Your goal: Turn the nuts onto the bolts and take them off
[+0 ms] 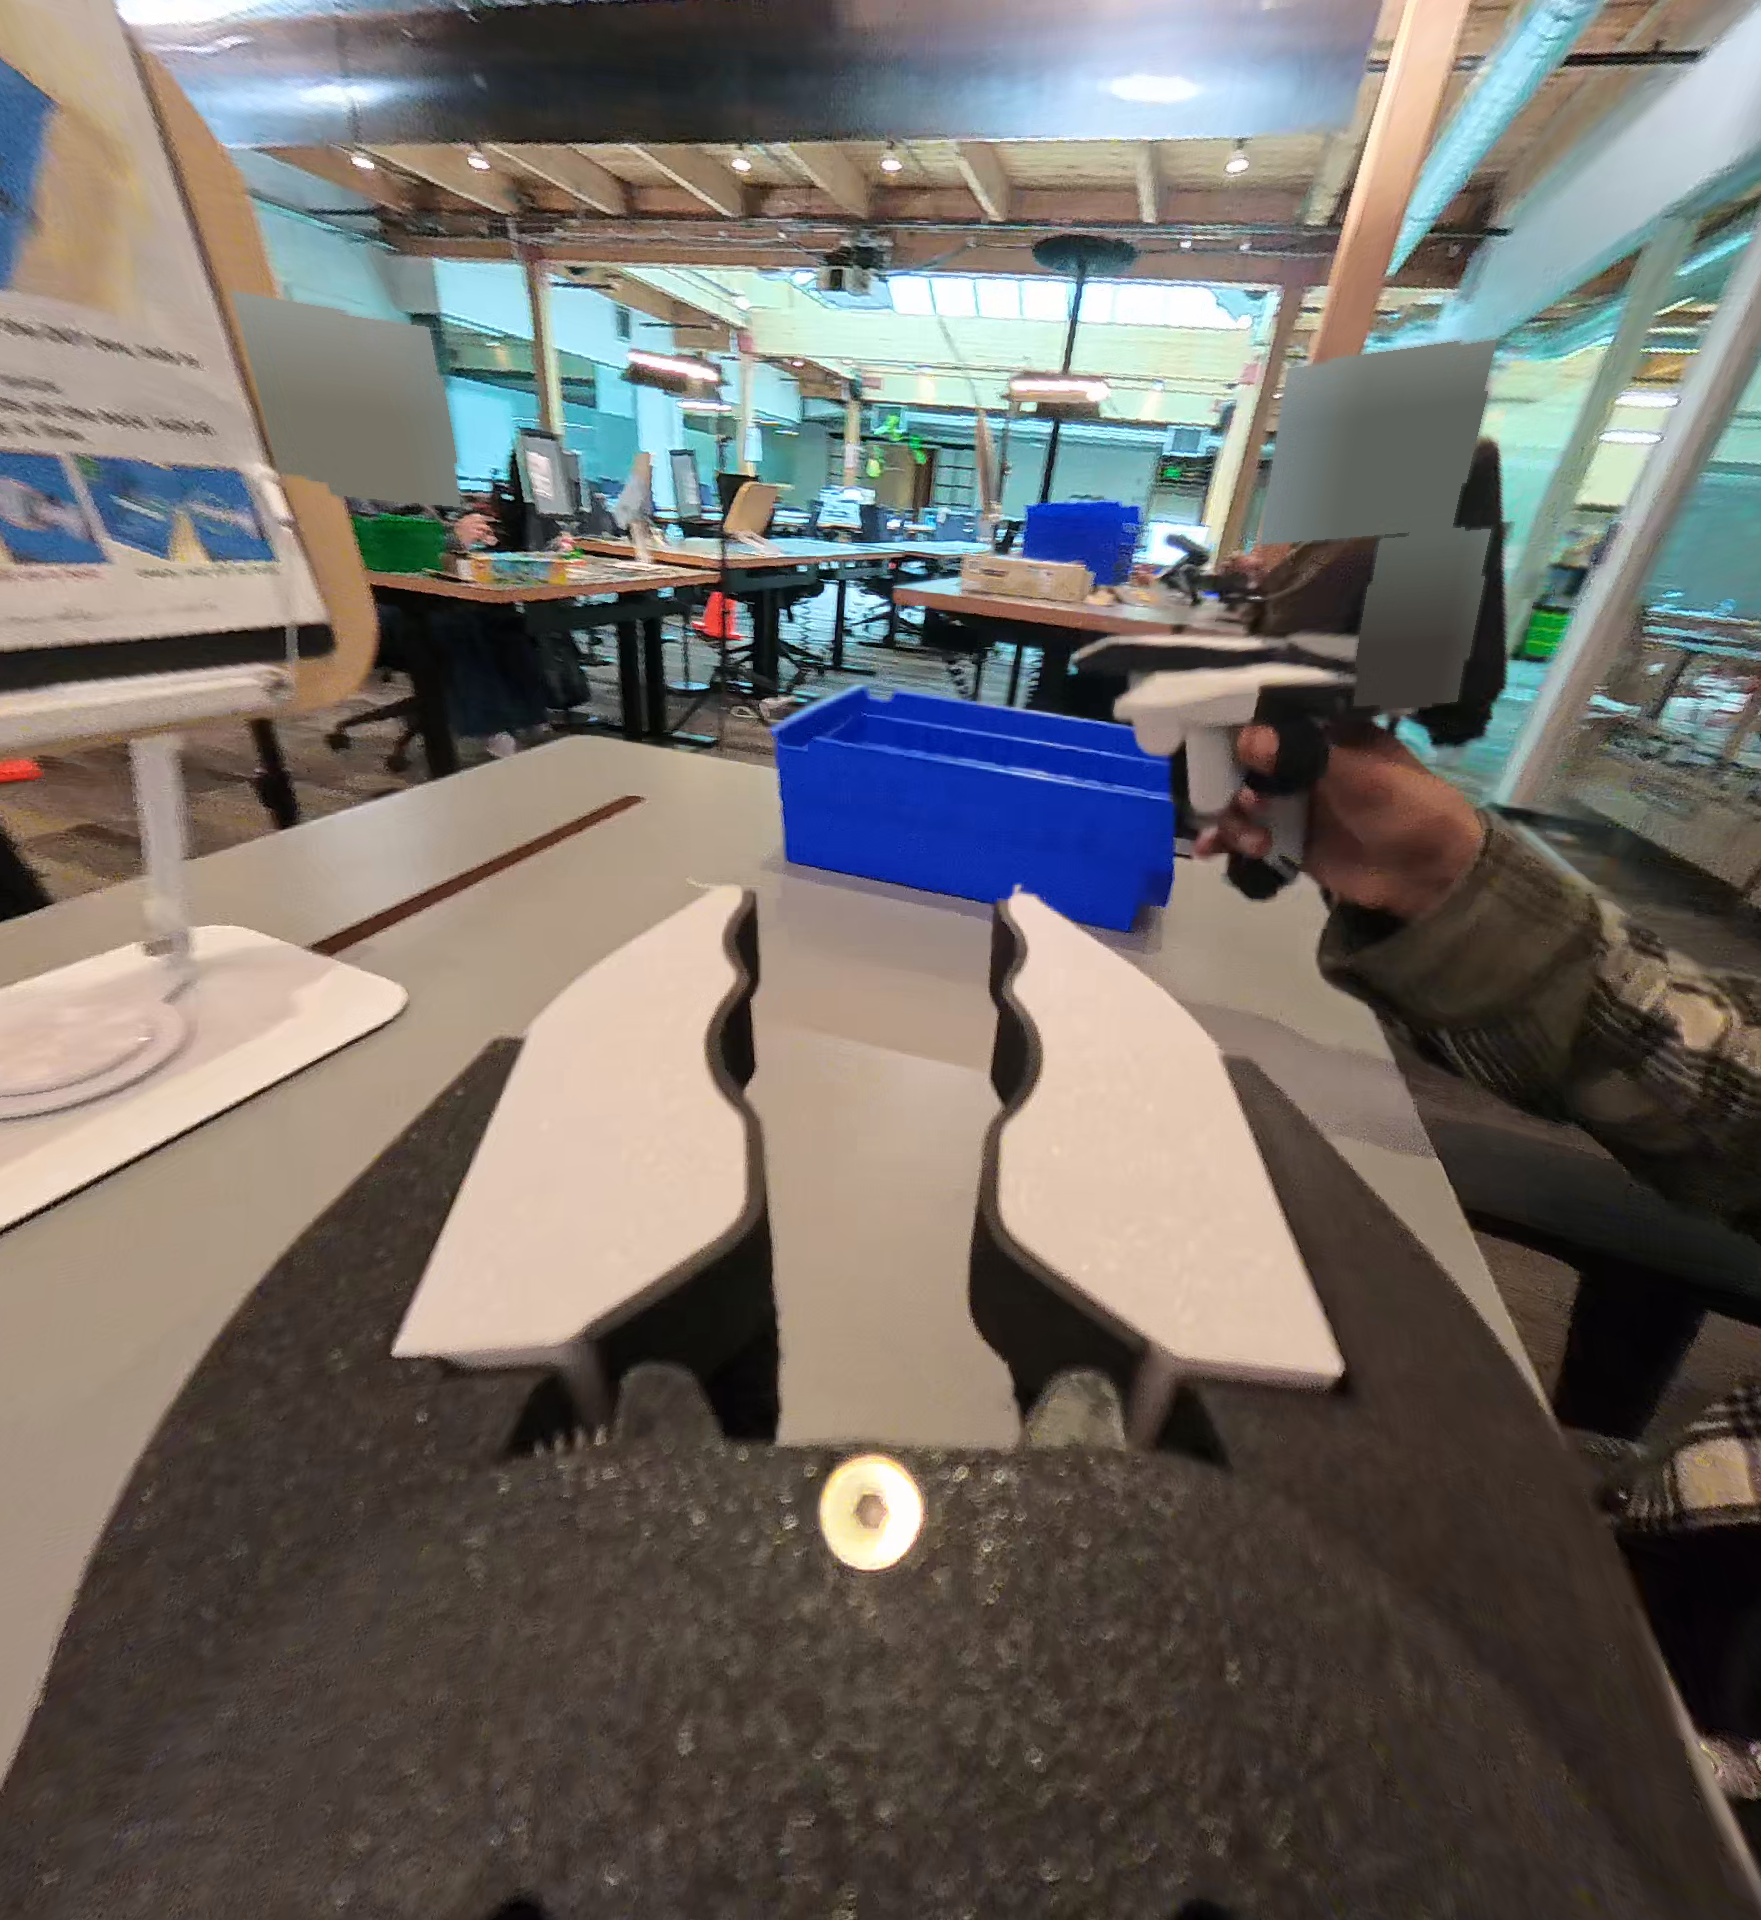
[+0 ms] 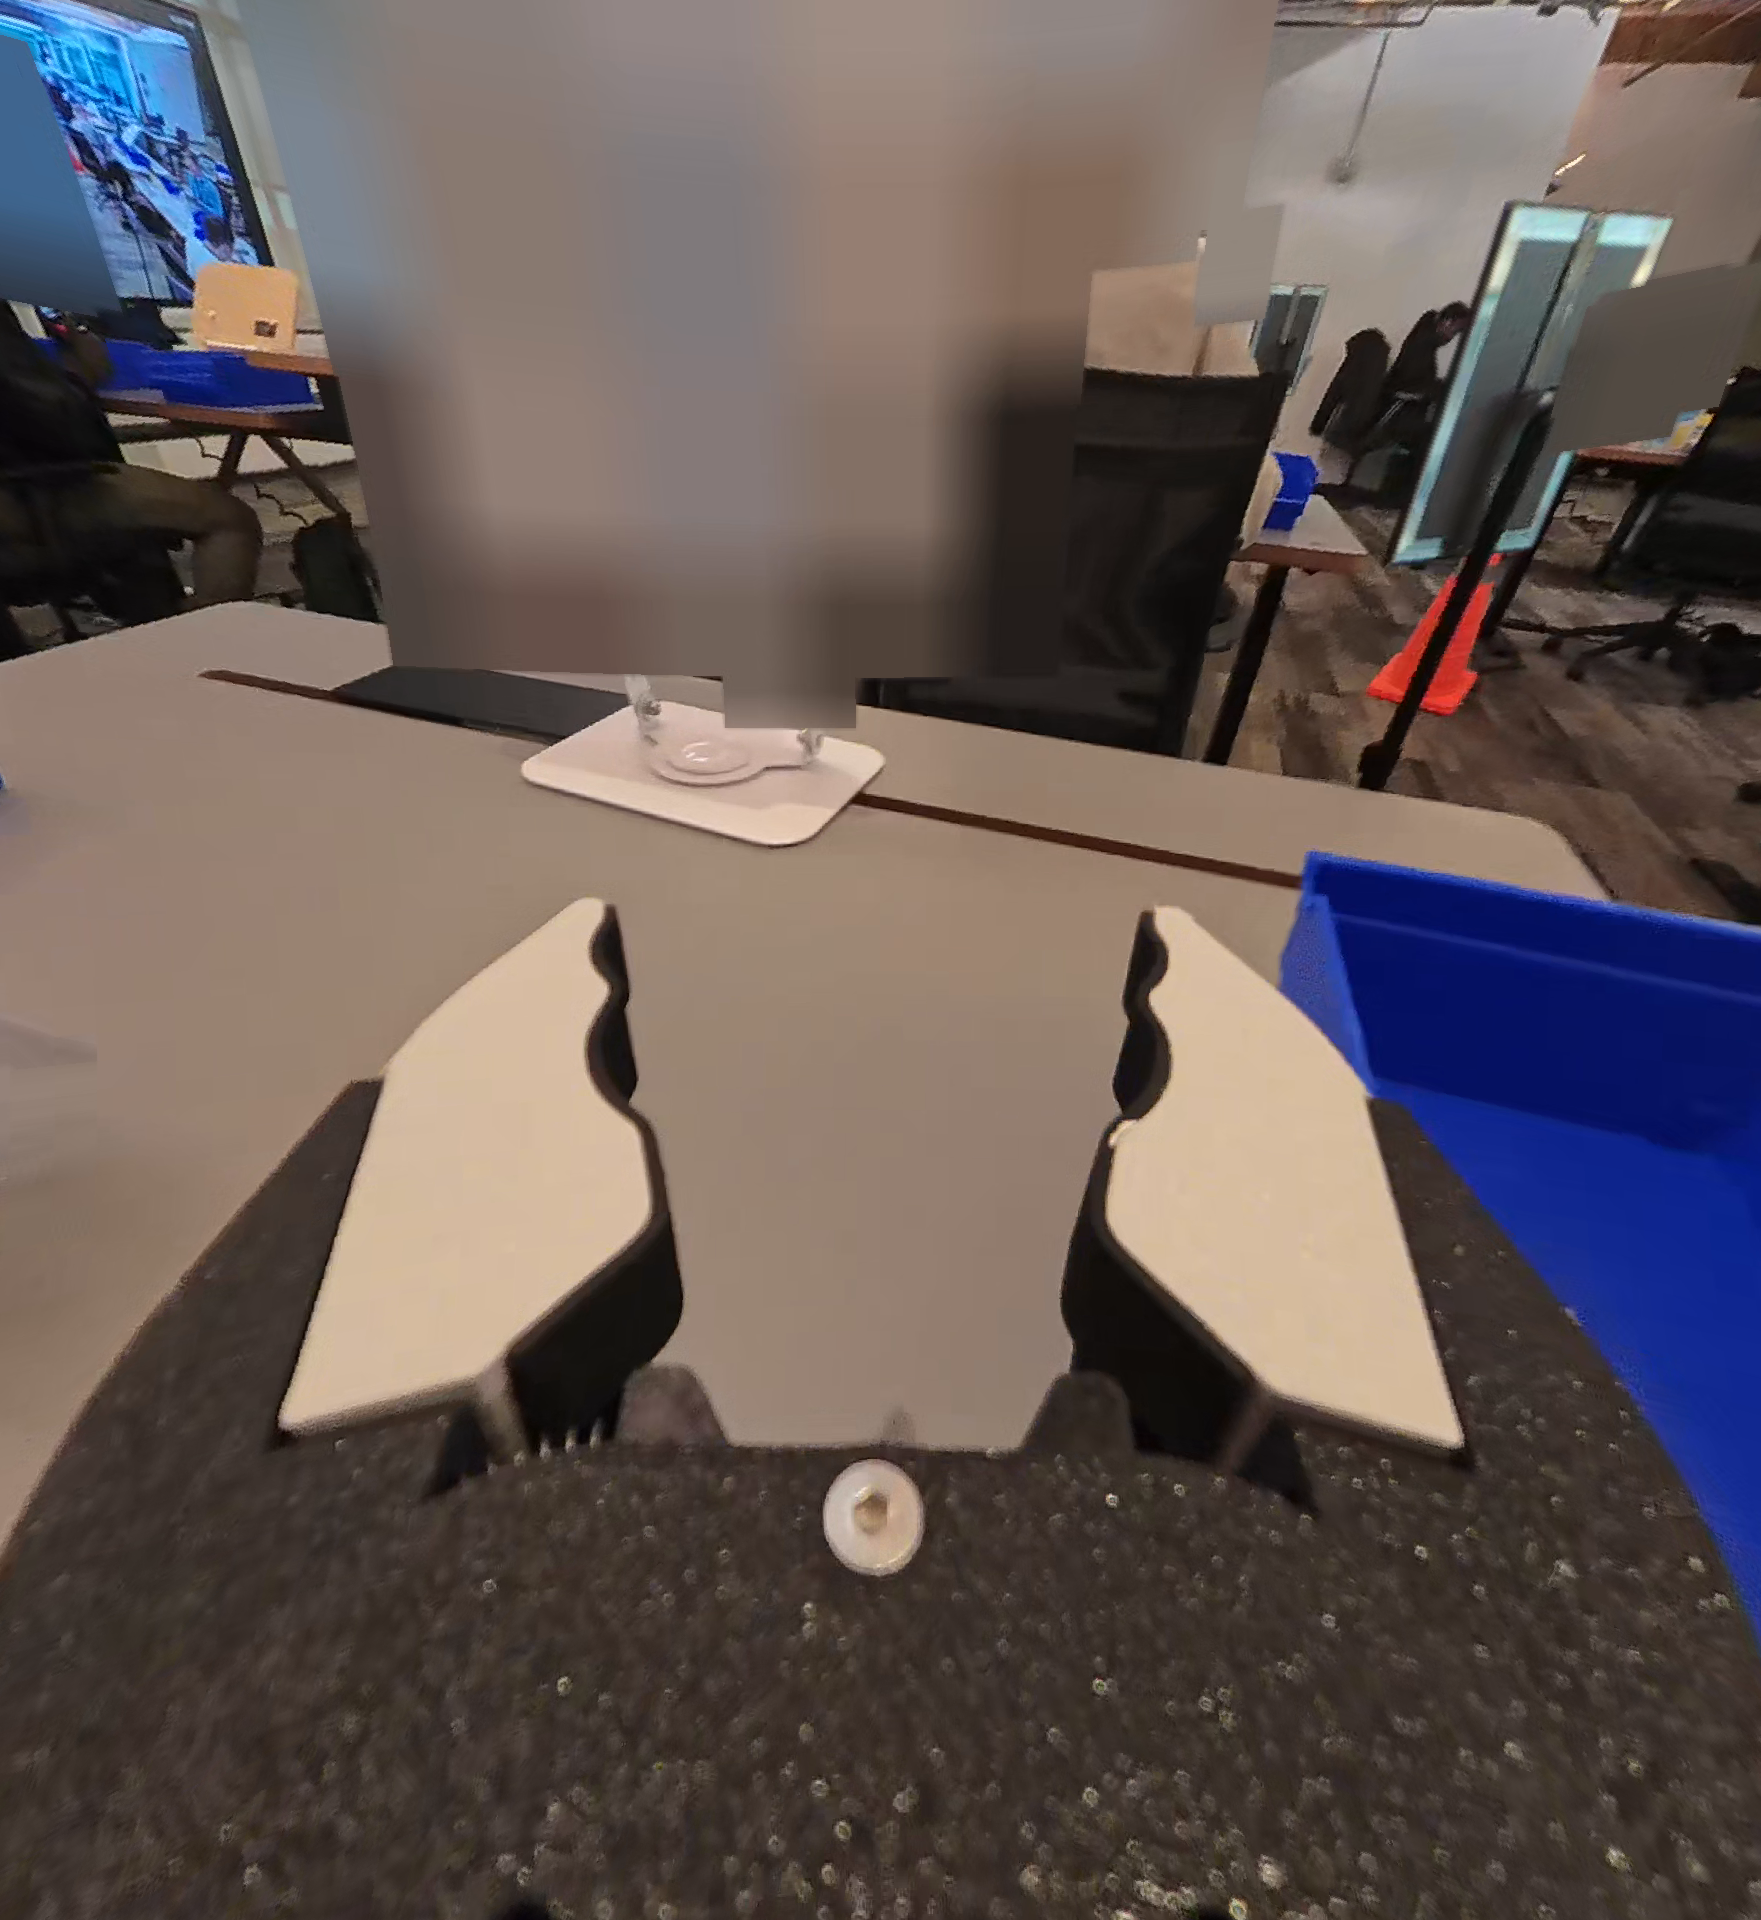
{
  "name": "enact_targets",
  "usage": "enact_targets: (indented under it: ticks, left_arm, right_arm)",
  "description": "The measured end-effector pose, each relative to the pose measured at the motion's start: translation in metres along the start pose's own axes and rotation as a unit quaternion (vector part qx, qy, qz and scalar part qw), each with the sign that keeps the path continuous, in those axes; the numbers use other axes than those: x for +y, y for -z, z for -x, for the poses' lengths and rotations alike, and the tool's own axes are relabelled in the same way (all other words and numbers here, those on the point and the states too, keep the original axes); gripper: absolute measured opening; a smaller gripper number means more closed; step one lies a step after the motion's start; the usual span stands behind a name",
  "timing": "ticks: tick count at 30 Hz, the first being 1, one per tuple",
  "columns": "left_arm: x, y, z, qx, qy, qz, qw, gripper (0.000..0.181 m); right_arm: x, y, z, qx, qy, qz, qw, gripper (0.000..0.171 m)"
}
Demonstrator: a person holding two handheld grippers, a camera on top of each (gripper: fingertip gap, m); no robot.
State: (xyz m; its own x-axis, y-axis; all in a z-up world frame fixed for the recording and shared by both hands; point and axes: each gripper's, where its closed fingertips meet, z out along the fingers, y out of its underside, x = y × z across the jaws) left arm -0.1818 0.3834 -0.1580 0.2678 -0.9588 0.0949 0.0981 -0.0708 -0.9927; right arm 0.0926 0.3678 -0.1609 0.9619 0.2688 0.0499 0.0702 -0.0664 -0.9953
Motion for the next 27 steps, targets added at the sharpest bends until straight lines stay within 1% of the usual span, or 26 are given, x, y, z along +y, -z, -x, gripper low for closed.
enact_targets:
  ticks: [4, 8, 12, 14, 16, 19, 21, 24, 27]
  left_arm:
    - [-0.022, 0.030, 0.000, -0.054, -0.015, 0.007, 0.998, 0.047]
    - [-0.044, 0.076, 0.004, -0.113, -0.017, 0.032, 0.993, 0.056]
    - [-0.080, 0.147, 0.017, -0.206, -0.039, 0.055, 0.976, 0.060]
    - [-0.097, 0.193, 0.029, -0.271, -0.052, 0.069, 0.959, 0.060]
    - [-0.107, 0.244, 0.042, -0.335, -0.053, 0.094, 0.936, 0.060]
    - [-0.110, 0.315, 0.057, -0.416, -0.040, 0.136, 0.898, 0.060]
    - [-0.108, 0.350, 0.062, -0.449, -0.030, 0.156, 0.879, 0.058]
    - [-0.098, 0.385, 0.074, -0.482, -0.015, 0.192, 0.855, 0.057]
    - [-0.078, 0.401, 0.091, -0.487, 0.022, 0.235, 0.841, 0.056]
  right_arm:
    - [0.021, -0.003, 0.009, -0.009, -0.012, -0.004, 1.000, 0.092]
    - [0.033, -0.002, 0.006, -0.002, -0.012, -0.031, 0.999, 0.091]
    - [0.042, -0.004, 0.012, -0.014, -0.008, -0.027, 0.999, 0.090]
    - [0.046, -0.006, 0.016, -0.019, -0.005, -0.028, 0.999, 0.090]
    - [0.051, -0.008, 0.020, -0.022, 0.001, -0.026, 0.999, 0.089]
    - [0.058, -0.013, 0.027, -0.029, 0.008, -0.022, 0.999, 0.089]
    - [0.062, -0.016, 0.029, -0.032, 0.014, -0.022, 0.999, 0.087]
    - [0.066, -0.019, 0.029, -0.033, 0.009, -0.019, 0.999, 0.087]
    - [0.067, -0.020, 0.029, -0.030, 0.009, -0.019, 0.999, 0.086]
